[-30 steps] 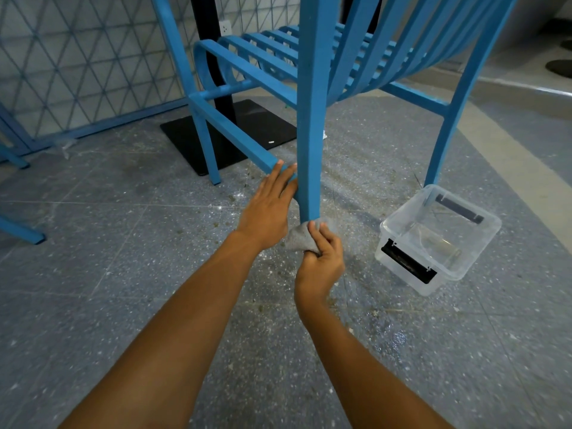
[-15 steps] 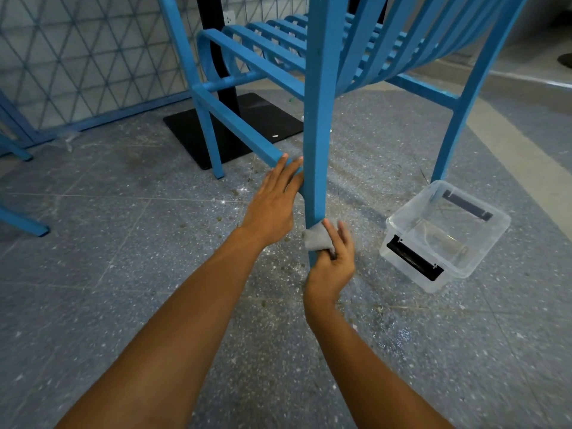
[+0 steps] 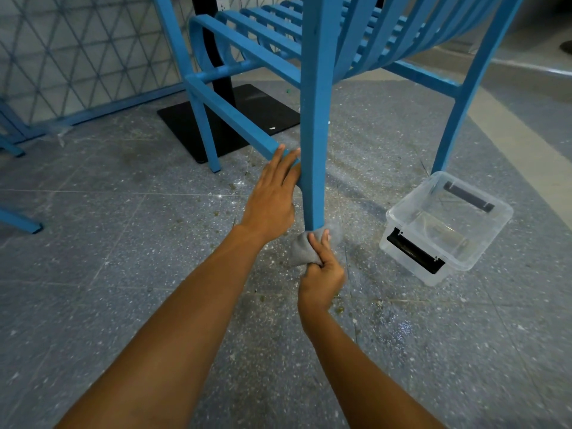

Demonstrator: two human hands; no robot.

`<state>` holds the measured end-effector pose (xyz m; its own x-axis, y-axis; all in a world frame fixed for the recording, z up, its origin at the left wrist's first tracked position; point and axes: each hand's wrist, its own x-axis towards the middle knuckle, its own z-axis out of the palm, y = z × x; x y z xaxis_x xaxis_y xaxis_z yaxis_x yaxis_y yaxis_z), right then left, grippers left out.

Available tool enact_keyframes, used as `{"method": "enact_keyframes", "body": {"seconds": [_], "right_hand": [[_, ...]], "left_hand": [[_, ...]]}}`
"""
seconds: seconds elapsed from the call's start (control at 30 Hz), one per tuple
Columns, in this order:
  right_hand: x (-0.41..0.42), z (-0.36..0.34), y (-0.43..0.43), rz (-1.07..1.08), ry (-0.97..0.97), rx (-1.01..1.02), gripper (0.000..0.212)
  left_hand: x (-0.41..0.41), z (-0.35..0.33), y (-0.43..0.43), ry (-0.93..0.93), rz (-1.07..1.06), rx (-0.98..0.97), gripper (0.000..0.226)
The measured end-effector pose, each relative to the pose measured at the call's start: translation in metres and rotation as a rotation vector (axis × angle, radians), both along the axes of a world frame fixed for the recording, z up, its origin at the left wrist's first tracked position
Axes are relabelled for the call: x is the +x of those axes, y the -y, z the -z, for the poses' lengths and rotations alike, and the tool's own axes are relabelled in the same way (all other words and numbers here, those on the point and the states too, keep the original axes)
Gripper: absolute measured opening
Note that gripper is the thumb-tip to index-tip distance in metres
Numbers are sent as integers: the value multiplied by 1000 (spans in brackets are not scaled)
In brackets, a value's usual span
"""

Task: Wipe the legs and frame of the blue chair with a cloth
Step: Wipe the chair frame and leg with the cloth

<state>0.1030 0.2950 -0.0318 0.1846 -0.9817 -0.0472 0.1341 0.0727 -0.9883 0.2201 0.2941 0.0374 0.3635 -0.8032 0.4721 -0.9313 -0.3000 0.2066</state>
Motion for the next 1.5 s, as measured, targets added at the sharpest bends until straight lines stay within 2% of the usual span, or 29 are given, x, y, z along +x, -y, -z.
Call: {"method": "enact_keyframes", "body": {"seconds": [0.2,0.33,0.43,0.67,0.8,1.0,1.07,1.17,1.27,1.5], "right_hand": [[-14,14,12,-60,-69,65,36],[-21,14,18,47,47,76,37],[-21,15,16,116,31,-1,42],[-7,22,6,23,-61,9,44],[-10,27,9,5,-42,88,36],[-20,44,17,-55,-141,142,31],[-24,45,22,-75,-115,182,29],[-31,40,25,23,20,218,27],[-31,38,21,90,11,132,33],[-17,37,10,1,-36,156,35]], "left_hand": [[1,0,0,-15,2,9,76],[1,-1,-1,-15,5,22,77],[1,0,-1,-11,1,18,76],[2,1,1,2,0,12,73],[2,2,2,7,-13,2,74],[1,3,3,15,-9,-2,73],[1,3,2,12,-9,-7,73],[1,2,2,6,-6,-13,74],[1,2,2,16,-6,-15,74],[1,3,3,-2,-2,-25,74]]}}
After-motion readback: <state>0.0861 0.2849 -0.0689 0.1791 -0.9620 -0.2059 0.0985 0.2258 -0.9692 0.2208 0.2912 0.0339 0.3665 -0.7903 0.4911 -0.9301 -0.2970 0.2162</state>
